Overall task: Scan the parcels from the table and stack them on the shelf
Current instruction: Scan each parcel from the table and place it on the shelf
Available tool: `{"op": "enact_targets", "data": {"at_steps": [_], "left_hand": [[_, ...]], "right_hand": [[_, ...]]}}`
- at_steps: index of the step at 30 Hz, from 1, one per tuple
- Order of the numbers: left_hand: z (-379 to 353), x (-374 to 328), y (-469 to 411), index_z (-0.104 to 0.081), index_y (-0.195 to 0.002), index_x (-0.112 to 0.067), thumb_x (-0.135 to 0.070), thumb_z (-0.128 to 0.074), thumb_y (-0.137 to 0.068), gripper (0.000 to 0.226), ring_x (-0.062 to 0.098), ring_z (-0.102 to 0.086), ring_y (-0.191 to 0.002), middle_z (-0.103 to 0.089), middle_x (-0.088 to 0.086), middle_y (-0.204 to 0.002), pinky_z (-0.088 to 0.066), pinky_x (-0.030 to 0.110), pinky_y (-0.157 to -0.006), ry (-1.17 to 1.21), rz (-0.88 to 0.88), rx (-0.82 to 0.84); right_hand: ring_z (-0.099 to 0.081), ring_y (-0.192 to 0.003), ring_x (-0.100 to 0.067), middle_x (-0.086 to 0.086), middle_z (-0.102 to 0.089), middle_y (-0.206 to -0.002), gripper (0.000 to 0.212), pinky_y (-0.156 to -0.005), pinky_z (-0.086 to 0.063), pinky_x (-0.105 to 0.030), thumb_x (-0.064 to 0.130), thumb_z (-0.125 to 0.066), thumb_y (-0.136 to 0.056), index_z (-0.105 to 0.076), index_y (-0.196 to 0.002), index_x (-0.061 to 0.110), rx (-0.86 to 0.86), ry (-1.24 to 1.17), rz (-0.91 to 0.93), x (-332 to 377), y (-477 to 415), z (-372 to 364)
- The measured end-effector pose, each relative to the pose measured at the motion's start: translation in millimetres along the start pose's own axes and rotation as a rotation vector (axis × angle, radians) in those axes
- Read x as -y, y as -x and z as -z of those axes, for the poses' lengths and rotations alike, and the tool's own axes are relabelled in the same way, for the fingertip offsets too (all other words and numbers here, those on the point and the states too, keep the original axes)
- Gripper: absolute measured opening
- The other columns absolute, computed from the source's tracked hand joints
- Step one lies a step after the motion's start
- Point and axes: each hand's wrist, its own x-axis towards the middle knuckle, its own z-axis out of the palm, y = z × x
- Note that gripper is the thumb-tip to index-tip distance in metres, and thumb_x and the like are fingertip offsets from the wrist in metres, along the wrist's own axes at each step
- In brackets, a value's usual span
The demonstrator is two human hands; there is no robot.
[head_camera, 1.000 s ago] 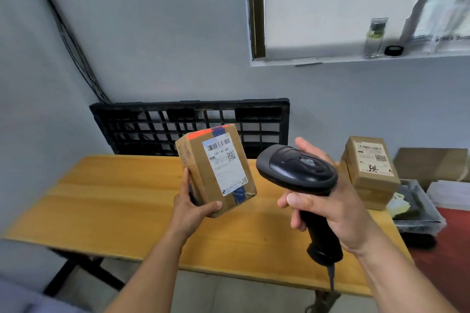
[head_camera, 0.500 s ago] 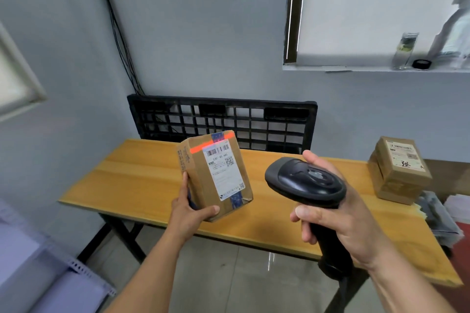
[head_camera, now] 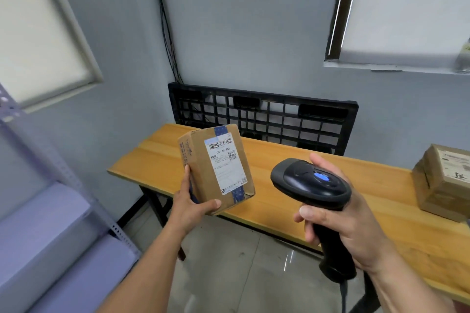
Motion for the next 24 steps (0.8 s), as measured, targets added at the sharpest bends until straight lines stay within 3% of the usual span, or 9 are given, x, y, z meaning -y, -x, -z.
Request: {"op": "enact_targets", "data": {"at_steps": [3,6,8,12,15,16,19,24], "left_hand": [[9,-1,17,-0.004,-0.151,-0.046,-0.039,-0.086,-0.046,0.134,0.019,-0.040,-0.133,-0.037,-0.002,-0.148,-0.037,0.042,-0.111,0.047,0.001,-0.080],[15,-1,39,-0.010,-0.152,-0.042,-0.025,-0.089,-0.056,0.126,0.021,-0.041,-0.135,-0.040,0.000,-0.149,-0.038,0.045,-0.111,0.112,0.001,-0.175],[20,1,54,-0.014,-0.150,-0.047,-0.025,-0.089,-0.055,0.123,0.022,-0.045,-0.133,-0.045,0.001,-0.146,-0.042,0.048,-0.108,0.163,0.012,-0.229],[27,2,86,-0.025,-0.142,-0.054,-0.036,-0.092,-0.048,0.117,0.025,-0.053,-0.126,-0.050,0.003,-0.142,-0.050,0.047,-0.098,0.228,0.041,-0.334],[30,1,110,-0.027,-0.140,-0.053,-0.042,-0.086,-0.044,0.114,0.018,-0.057,-0.120,-0.057,0.002,-0.134,-0.053,0.024,-0.085,0.218,0.061,-0.430],[32,2,118,-0.028,-0.139,-0.053,-0.042,-0.085,-0.044,0.111,0.016,-0.059,-0.118,-0.059,0.001,-0.131,-0.053,0.022,-0.083,0.224,0.066,-0.465],[38,3,147,-0.029,-0.134,-0.060,-0.042,-0.083,-0.046,0.105,0.013,-0.062,-0.112,-0.065,-0.005,-0.123,-0.052,0.035,-0.094,0.207,0.100,-0.569],[51,12,199,-0.029,-0.137,-0.059,-0.046,-0.082,-0.045,0.107,0.012,-0.063,-0.111,-0.065,-0.008,-0.121,-0.052,0.041,-0.096,0.176,0.168,-0.731]], "right_hand": [[-0.058,-0.049,-0.038,-0.034,-0.066,-0.078,0.111,-0.047,-0.049,-0.039,0.049,-0.096,-0.043,-0.041,-0.140,0.049,0.078,-0.003,-0.003,-1,-11,-2],[-0.059,-0.050,-0.033,-0.028,-0.070,-0.087,0.103,-0.048,-0.050,-0.038,0.030,-0.095,-0.056,-0.038,-0.139,0.052,0.153,0.030,-0.001,0,-24,-4],[-0.059,-0.050,-0.032,-0.024,-0.071,-0.090,0.100,-0.049,-0.050,-0.039,0.014,-0.089,-0.064,-0.034,-0.139,0.050,0.203,0.053,0.012,0,-32,-8],[-0.058,-0.051,-0.031,-0.025,-0.070,-0.091,0.099,-0.052,-0.048,-0.044,0.010,-0.081,-0.061,-0.033,-0.140,0.048,0.318,0.061,0.019,-3,-46,-20],[-0.058,-0.052,-0.030,-0.023,-0.070,-0.092,0.098,-0.053,-0.049,-0.045,0.010,-0.081,-0.060,-0.036,-0.136,0.051,0.405,0.034,0.014,-10,-52,-31],[-0.058,-0.051,-0.030,-0.023,-0.070,-0.092,0.097,-0.052,-0.048,-0.043,0.010,-0.081,-0.059,-0.036,-0.135,0.052,0.430,0.020,0.011,-12,-54,-35],[-0.056,-0.050,-0.030,-0.023,-0.070,-0.091,0.097,-0.047,-0.046,-0.037,0.011,-0.081,-0.059,-0.037,-0.137,0.049,0.519,-0.021,-0.005,-20,-57,-49],[-0.057,-0.051,-0.029,-0.019,-0.070,-0.096,0.094,-0.047,-0.047,-0.037,0.011,-0.088,-0.061,-0.042,-0.130,0.057,0.697,-0.069,-0.031,-31,-52,-83]]}}
